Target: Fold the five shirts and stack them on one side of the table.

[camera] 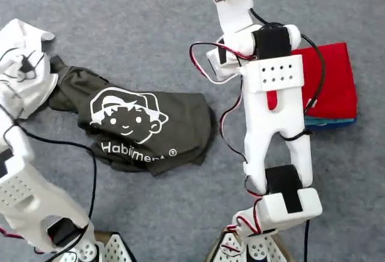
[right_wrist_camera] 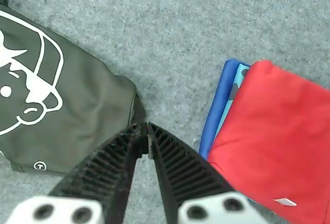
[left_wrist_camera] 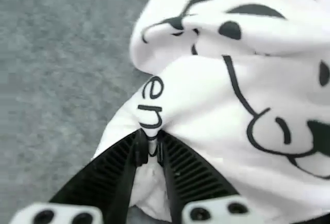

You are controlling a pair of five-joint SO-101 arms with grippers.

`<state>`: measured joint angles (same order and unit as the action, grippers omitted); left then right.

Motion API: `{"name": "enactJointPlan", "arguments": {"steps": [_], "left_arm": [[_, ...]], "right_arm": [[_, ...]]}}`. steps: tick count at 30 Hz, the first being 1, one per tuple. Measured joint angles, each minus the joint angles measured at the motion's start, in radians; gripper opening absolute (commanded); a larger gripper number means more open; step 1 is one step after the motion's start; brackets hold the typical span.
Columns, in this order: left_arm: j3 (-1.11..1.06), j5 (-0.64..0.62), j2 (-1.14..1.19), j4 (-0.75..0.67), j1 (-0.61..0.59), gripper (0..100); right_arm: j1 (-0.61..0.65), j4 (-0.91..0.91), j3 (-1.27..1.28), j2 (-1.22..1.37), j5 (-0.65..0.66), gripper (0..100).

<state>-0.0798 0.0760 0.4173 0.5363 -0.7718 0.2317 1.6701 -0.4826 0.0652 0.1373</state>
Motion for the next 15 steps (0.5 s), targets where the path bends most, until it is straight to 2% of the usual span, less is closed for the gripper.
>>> {"name": "enactJointPlan", "arguments": {"steps": [4, 8, 15], "left_arm": [[0.206, 0.002, 0.014, 0.173, -0.114, 2], [0.365, 0.002, 0.014, 0.249, -0.227, 2], [0.468, 0.002, 0.015, 0.373, -0.342, 2]], "right_arm": [[0.0, 0.0, 0.0, 0.0, -0.003, 1.2], [0.003, 0.043, 0.0, 0.0, -0.003, 1.2], [0.12, 0.094, 0.106, 0.0, -0.003, 3.7]]}}
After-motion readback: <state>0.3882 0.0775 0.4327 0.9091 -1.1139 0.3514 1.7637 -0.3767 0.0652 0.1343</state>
